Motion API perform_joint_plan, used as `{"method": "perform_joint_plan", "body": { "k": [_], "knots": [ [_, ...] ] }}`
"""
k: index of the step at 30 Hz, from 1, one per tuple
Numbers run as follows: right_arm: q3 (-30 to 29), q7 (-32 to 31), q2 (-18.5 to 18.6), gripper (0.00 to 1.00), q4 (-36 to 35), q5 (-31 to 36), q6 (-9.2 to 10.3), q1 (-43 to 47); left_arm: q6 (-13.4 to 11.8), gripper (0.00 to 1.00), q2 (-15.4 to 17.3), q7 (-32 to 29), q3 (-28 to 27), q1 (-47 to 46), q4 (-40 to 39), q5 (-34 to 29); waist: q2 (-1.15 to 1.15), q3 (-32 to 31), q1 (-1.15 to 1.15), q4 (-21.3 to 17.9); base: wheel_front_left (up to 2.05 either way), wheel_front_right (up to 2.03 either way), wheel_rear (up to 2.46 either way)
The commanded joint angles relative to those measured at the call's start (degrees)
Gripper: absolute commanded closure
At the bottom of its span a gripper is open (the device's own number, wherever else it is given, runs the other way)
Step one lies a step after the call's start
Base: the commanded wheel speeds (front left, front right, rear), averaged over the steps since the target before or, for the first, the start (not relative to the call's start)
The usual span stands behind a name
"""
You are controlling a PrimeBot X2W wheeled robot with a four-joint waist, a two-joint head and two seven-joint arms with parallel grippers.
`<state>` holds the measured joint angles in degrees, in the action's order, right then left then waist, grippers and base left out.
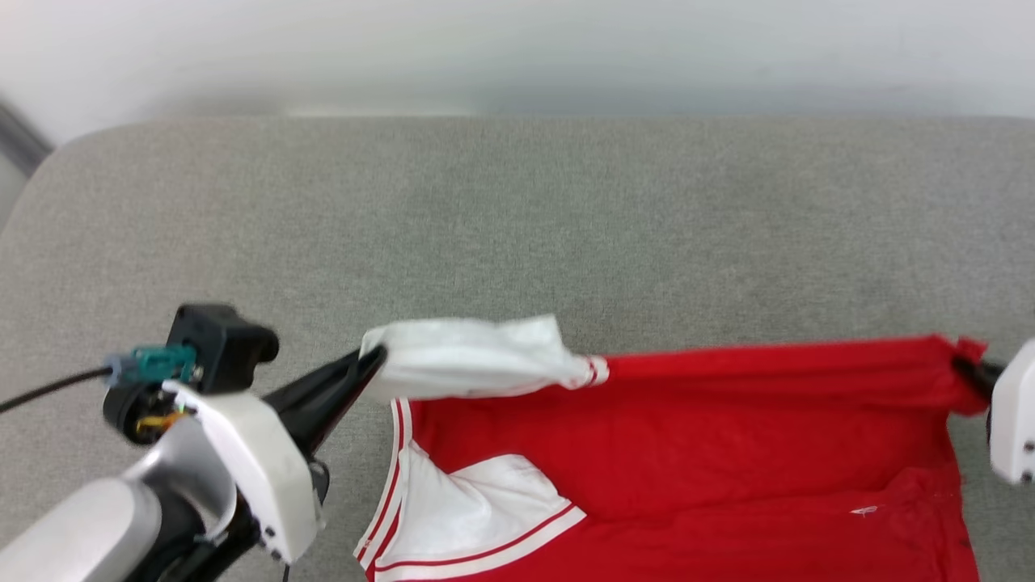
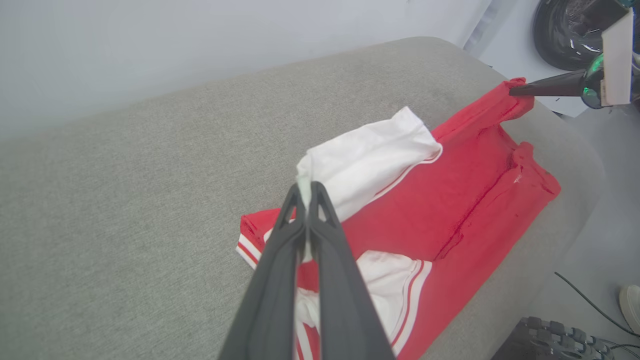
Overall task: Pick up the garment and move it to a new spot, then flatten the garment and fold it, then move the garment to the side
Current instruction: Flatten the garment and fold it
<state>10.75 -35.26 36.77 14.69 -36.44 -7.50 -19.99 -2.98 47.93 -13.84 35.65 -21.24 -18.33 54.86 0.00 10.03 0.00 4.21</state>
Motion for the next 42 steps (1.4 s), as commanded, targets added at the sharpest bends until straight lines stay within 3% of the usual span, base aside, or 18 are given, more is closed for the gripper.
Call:
{"method": "perform_joint_plan", "body": {
  "k": [1, 7, 11, 18, 28, 29, 30, 31, 37, 42],
  "knots": [
    [-0.2, 0.3, 0.0, 1.0, -0.9, -0.1, 0.02, 2.1, -0.6, 1.0, 0.6, 0.5, -0.3, 1.6, -0.4, 0.4, 0.0, -1.5, 0.0, -0.4, 0.0, 0.0, 0.0],
    [-2.4, 0.0, -0.7, 1.0, -7.0, -0.1, 0.02, 12.6, -1.7, 1.0, 3.8, 0.9, 0.7, 10.0, -3.1, 3.2, 0.0, -2.5, 0.0, -0.5, 0.0, 0.0, 0.0],
    [-3.0, -1.0, -0.5, 1.0, -9.2, 0.7, 0.02, 17.1, -2.4, 1.0, 5.0, 0.6, 3.0, 13.6, -2.4, 1.9, 0.0, -2.3, 0.0, -0.6, 0.0, 0.0, 0.0],
    [-0.4, -1.4, 1.9, 1.0, -10.7, 2.0, 0.02, 20.4, -1.6, 1.0, 2.3, 0.5, 7.0, 15.2, 1.9, -0.4, 0.0, -1.6, 0.0, -0.7, 0.0, 0.0, 0.0],
    [8.8, 1.2, 7.2, 1.0, -9.2, 5.2, 0.03, 18.5, 1.6, 1.0, -3.3, 2.3, 11.7, 13.2, 12.3, -5.0, 0.0, -0.5, 0.0, -0.7, 0.0, 0.0, 0.0],
    [9.4, 1.6, 7.3, 1.0, -8.7, 5.2, 0.03, 18.2, 1.9, 0.96, -3.6, 2.3, 12.0, 12.8, 13.3, -5.5, 0.0, -0.5, 0.0, -0.7, 0.0, 0.0, 0.0],
    [9.7, 2.1, 7.1, 0.57, -8.2, 5.0, 0.03, 17.9, 1.9, 0.56, -4.0, 2.1, 12.4, 12.6, 14.2, -5.7, 0.0, -0.5, 0.0, -0.6, 0.0, 0.0, 0.0],
    [9.6, 2.5, 6.5, 0.0, -7.6, 4.6, 0.04, 17.4, 2.0, 0.01, -4.3, 1.9, 12.7, 12.4, 14.8, -5.9, 0.0, -0.5, 0.0, -0.6, 0.0, 0.0, 0.0],
    [9.3, 5.9, 5.1, 0.0, -8.0, 2.0, 0.03, 15.9, 2.1, 0.0, -5.3, 3.2, 12.5, 12.8, 17.0, -5.2, 0.0, -2.2, 0.0, -0.6, 0.0, 0.0, 0.0],
    [6.6, 7.0, 4.2, 0.0, -10.3, -0.7, 0.03, 15.4, 0.1, 0.0, -5.7, 6.6, 10.0, 14.0, 16.2, -4.1, 0.0, -4.7, 0.0, -0.6, 0.0, 0.0, 0.0]
  ]
}}
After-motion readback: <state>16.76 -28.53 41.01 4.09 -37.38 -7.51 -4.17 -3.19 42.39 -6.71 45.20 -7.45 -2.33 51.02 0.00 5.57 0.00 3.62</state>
